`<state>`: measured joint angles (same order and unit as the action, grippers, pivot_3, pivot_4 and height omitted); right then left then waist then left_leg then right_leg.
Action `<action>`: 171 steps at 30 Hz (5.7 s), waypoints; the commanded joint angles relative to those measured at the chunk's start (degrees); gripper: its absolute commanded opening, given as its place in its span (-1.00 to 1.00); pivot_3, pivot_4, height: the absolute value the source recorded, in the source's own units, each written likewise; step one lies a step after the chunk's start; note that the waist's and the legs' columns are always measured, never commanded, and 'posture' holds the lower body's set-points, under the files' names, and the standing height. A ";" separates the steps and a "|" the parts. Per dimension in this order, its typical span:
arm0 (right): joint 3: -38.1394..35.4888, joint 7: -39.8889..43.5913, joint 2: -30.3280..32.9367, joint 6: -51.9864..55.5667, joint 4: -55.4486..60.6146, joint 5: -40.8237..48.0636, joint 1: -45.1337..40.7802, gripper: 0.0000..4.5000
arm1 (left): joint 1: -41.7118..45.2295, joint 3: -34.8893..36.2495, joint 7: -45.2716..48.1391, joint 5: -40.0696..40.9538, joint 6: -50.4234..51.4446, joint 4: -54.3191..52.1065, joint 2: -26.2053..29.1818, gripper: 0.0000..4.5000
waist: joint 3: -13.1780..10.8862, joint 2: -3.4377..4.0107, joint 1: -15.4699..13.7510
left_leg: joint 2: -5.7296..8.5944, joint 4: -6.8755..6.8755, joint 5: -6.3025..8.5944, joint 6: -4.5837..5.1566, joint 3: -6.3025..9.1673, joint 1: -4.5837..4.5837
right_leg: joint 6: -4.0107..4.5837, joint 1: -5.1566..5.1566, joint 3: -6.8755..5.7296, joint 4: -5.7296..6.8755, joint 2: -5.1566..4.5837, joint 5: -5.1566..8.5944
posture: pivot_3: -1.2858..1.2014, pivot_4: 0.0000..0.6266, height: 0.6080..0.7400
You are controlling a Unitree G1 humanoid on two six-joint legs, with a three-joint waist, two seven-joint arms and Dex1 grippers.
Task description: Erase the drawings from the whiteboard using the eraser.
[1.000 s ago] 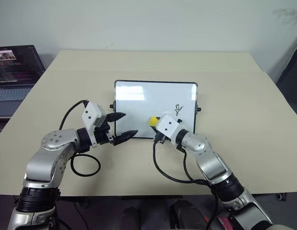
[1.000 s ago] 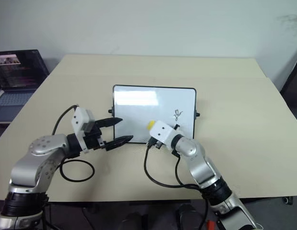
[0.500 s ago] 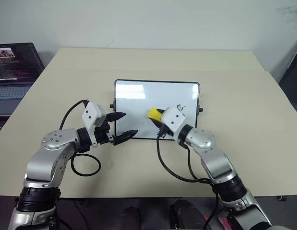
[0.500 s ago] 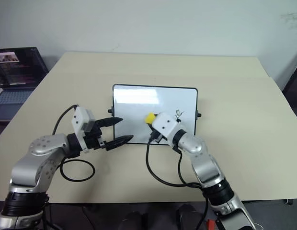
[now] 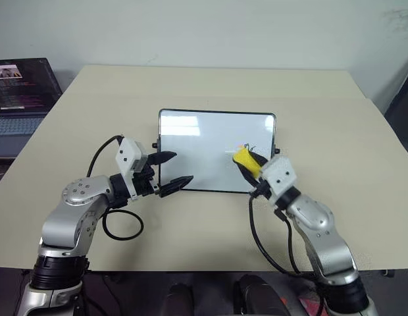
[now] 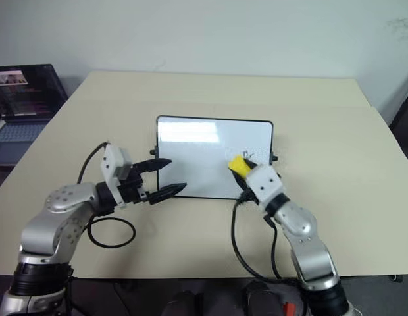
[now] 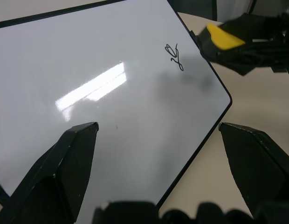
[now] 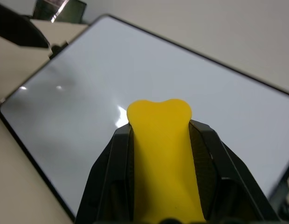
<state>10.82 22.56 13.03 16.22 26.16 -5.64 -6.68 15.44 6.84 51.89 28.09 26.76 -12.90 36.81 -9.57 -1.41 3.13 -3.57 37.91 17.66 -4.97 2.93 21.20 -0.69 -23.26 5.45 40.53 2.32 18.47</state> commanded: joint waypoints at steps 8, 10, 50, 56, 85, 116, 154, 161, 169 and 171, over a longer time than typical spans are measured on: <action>-3.24 -2.44 1.74 -1.12 5.84 0.36 3.05 -0.42 | 1.15 -1.31 -0.14 0.46 -0.59 -1.62 -1.06 1.00 | 0.00 0.00 0.06 | 0.00 0.03 0.00 0.00 -0.02 -0.08 | -0.01 0.02 0.06 0.13 0.13 0.01 | 0.03 -0.52 1.00; -3.59 -2.33 2.32 -1.03 6.05 0.50 3.05 -0.42 | 1.13 -1.75 0.32 0.07 -0.74 -1.18 -0.58 1.00 | 0.00 0.00 0.04 | 0.00 0.03 0.00 0.00 -0.02 -0.08 | -0.01 0.02 0.05 0.12 0.13 0.01 | 0.03 -0.52 1.00; 6.54 -3.37 -1.61 1.71 -17.49 -6.31 -13.31 -0.42 | 5.37 -4.84 5.67 -1.01 -0.48 1.68 0.93 1.00 | 0.01 -0.04 0.35 | 0.00 0.18 -0.07 0.01 -0.05 -1.06 | -0.27 0.88 0.13 0.40 0.22 0.11 | 0.03 -0.52 1.00; 1.22 -7.32 -2.63 -2.29 -14.46 -5.75 -18.54 -0.42 | 4.52 -4.83 6.59 -2.47 -3.42 5.22 1.97 1.00 | -0.40 -0.06 0.26 | -0.02 0.14 -0.07 0.00 -0.02 -0.82 | -0.03 0.66 0.12 0.32 0.25 -0.02 | 0.03 -0.52 1.00; 4.35 -9.41 -7.87 13.00 -12.62 -6.13 -12.71 -0.42 | 5.66 -5.41 6.70 -1.64 -2.22 4.54 2.30 1.00 | 0.01 -0.82 1.06 | -0.02 0.08 -0.24 -0.25 -0.02 -1.35 | -0.37 1.15 0.21 0.29 0.22 0.06 | 0.03 -0.52 1.00; 8.19 -7.69 -5.07 22.49 -16.68 -6.38 -7.98 -0.42 | 6.21 -5.89 7.46 -1.41 -1.41 3.97 1.76 1.00 | -0.09 -0.73 1.59 | -0.04 0.02 -0.21 -0.23 -0.01 -1.42 | -0.32 1.21 0.25 0.22 0.24 0.04 | 0.03 -0.52 1.00; 1.23 -10.09 -6.21 25.13 -7.86 -4.39 -10.51 -0.42 | 6.38 -6.33 7.18 -1.33 -0.29 2.51 1.43 1.00 | -0.51 -0.45 0.78 | 0.03 0.06 -0.25 -0.32 0.14 0.48 | -0.04 -0.50 0.01 0.30 -0.01 -0.12 | 0.03 -0.52 1.00; 2.71 -8.46 -6.19 29.64 -6.57 -2.80 -8.95 -0.42 | 6.06 -6.14 7.51 -1.46 -0.75 2.88 1.46 1.00 | -0.46 -0.54 1.00 | 0.03 0.07 -0.28 -0.34 0.07 -0.39 | -0.33 0.31 0.12 0.29 0.21 0.00 | 0.03 -0.52 1.00; 6.07 -5.15 -6.29 26.62 -0.14 -0.44 -13.37 -0.42 | 6.02 -6.10 7.69 -1.64 -0.95 3.00 1.67 1.00 | -0.49 -0.51 1.68 | -0.01 0.07 -0.34 -0.39 0.08 -0.29 | -0.14 0.15 0.15 0.33 0.30 -0.15 | 0.03 -0.52 1.00; 6.41 -4.82 -5.85 24.70 0.80 -0.75 -15.59 -0.42 | 5.95 -6.02 7.65 -1.61 -0.88 2.90 1.72 1.00 | -0.52 -0.46 1.67 | -0.01 0.06 -0.34 -0.39 0.08 -0.22 | -0.11 0.06 0.15 0.33 0.31 -0.16 | 0.03 -0.52 1.00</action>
<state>17.12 17.46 7.16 43.51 23.60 -6.58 -19.97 21.02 0.17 59.42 26.18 26.79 -8.59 38.21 -10.09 -1.87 4.80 -3.58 37.95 17.32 -5.35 3.02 20.99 -0.80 -23.21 5.59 40.86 2.64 18.30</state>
